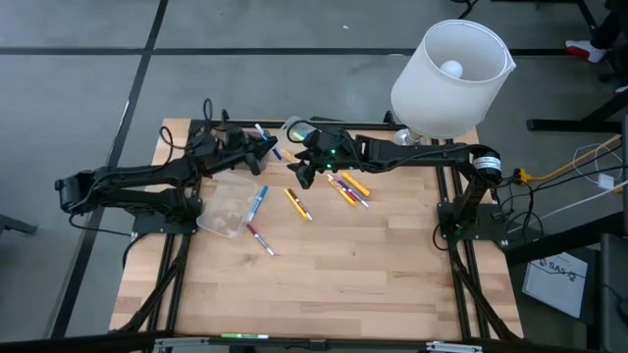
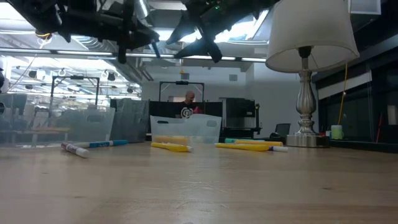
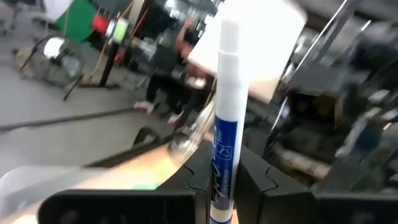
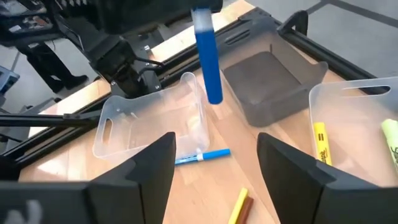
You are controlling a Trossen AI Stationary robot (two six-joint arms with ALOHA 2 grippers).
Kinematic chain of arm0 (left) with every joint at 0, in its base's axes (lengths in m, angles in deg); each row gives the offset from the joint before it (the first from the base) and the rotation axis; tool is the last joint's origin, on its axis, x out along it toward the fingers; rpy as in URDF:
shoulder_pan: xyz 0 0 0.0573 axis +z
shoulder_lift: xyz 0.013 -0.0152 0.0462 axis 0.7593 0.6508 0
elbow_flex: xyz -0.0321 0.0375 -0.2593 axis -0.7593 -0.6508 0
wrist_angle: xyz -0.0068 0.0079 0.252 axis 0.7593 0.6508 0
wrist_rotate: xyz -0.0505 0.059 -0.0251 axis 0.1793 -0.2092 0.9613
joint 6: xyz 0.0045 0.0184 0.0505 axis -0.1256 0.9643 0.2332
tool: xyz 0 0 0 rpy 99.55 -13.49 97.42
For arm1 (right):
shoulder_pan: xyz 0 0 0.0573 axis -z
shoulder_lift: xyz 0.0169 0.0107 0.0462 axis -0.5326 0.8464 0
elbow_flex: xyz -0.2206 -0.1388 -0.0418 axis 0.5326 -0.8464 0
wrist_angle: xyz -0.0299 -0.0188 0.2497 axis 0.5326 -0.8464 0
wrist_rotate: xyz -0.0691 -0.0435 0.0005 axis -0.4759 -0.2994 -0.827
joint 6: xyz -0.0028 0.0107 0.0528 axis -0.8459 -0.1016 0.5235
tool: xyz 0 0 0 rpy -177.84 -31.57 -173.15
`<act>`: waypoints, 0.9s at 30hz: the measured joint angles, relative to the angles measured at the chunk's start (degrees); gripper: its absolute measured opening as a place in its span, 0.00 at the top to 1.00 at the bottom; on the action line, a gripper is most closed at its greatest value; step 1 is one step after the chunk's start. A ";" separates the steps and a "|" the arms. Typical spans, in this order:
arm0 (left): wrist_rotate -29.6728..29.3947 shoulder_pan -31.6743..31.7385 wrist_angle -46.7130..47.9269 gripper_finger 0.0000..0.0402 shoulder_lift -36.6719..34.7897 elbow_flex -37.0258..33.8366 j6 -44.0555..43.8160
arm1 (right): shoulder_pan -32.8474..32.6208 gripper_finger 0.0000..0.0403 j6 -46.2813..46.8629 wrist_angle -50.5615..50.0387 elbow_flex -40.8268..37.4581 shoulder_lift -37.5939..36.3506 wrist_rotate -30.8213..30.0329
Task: Pick & Place Markers
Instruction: Put the blue marker into the black bin
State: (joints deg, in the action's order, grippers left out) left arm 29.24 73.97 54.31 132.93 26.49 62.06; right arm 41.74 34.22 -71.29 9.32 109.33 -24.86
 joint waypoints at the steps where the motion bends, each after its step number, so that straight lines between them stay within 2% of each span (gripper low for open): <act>1: 0.00 0.05 3.12 0.93 0.02 1.13 0.91 | 0.00 0.45 0.01 -0.02 0.00 0.00 -0.01; 7: -1.08 0.03 22.55 0.93 0.25 11.55 12.57 | 0.00 0.46 0.01 -0.44 0.00 0.01 0.00; 13: -9.06 0.98 36.12 0.93 0.66 19.30 19.90 | -0.02 0.46 -0.16 -0.39 0.00 0.01 0.01; 22: -17.53 2.89 49.17 0.93 0.63 21.65 18.20 | -0.02 0.46 -0.08 -0.83 0.00 0.01 0.01; 27: -20.63 3.02 52.40 0.93 0.63 21.65 15.79 | -0.02 0.46 -0.03 -0.87 0.00 0.01 0.02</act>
State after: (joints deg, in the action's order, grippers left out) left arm 8.61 76.99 106.71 133.57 48.14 77.86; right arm 41.72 34.19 -72.16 9.32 109.34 -24.84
